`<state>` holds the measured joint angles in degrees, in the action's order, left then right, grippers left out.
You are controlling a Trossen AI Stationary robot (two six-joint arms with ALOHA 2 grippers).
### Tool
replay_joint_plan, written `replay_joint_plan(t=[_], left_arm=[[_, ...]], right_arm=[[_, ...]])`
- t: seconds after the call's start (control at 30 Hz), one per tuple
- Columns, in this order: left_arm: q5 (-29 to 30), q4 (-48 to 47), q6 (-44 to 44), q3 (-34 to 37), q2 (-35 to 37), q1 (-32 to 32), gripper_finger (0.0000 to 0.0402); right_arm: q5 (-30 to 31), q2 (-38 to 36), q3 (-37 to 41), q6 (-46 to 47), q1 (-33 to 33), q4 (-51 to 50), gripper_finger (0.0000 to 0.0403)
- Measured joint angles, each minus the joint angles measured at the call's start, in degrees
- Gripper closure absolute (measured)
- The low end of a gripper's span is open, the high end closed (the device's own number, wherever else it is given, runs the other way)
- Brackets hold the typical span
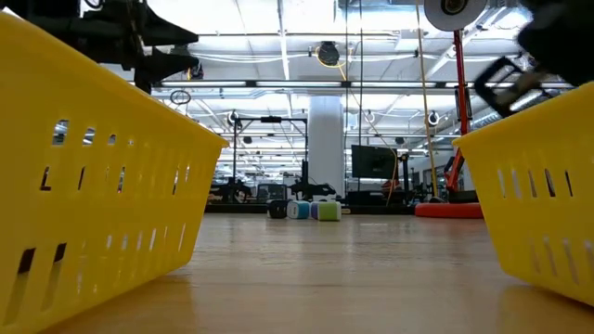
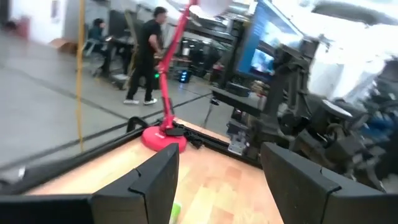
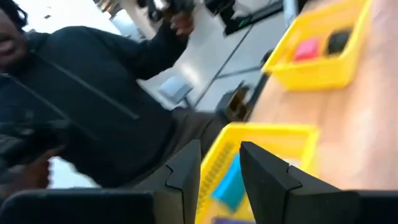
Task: Pick & Place Office items
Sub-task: Put the black adapter into the left yellow bin
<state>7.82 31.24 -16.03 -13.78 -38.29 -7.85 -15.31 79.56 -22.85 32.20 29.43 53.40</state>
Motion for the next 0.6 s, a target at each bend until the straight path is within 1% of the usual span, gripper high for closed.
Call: replay_joint_plan(t=[0.13,0.23,0.27,0.33,0.43,0.5,0.57,0.6], left_arm=[[0.83,-0.26,-4.61,-0.18,-4.09,0.30,0.0172],[0.76,-0.70,-6.39,-1.46,-9.78,0.88,0.0172],[1.02,-0.67,-7.00,-2.12,-12.07,0.96,0.0172],[1.27,-2.25,-8.56,-4.02,-17.05,0.96,0.0171],[1.64,-7.29,-8.82,-8.93,-25.52,0.91,0.0166],[2.51,-11.95,-6.47,-13.37,-31.48,0.77,0.0154],[3.71,-16.99,-2.42,-17.95,-36.90,0.13,0.0137],[4.76,-19.33,-0.27,-20.29,-39.50,-0.31,0.0128]], right_arm=[[0.05,-3.26,0.00,-7.18,-5.05,-2.68,0.0302],[0.93,-5.30,0.00,-12.46,-9.96,-4.90,0.0303],[2.28,-5.78,0.00,-13.91,-11.69,-4.97,0.0303],[6.66,-6.64,0.00,-16.79,-15.16,-5.21,0.0303],[16.59,-6.94,0.00,-20.42,-19.77,-4.77,0.0303],[23.89,-6.94,0.00,-21.41,-22.26,-4.29,0.0303],[29.59,-6.94,0.00,-21.42,-24.35,-4.21,0.0303],[31.50,-6.94,0.00,-21.32,-25.33,-4.21,0.0303]])
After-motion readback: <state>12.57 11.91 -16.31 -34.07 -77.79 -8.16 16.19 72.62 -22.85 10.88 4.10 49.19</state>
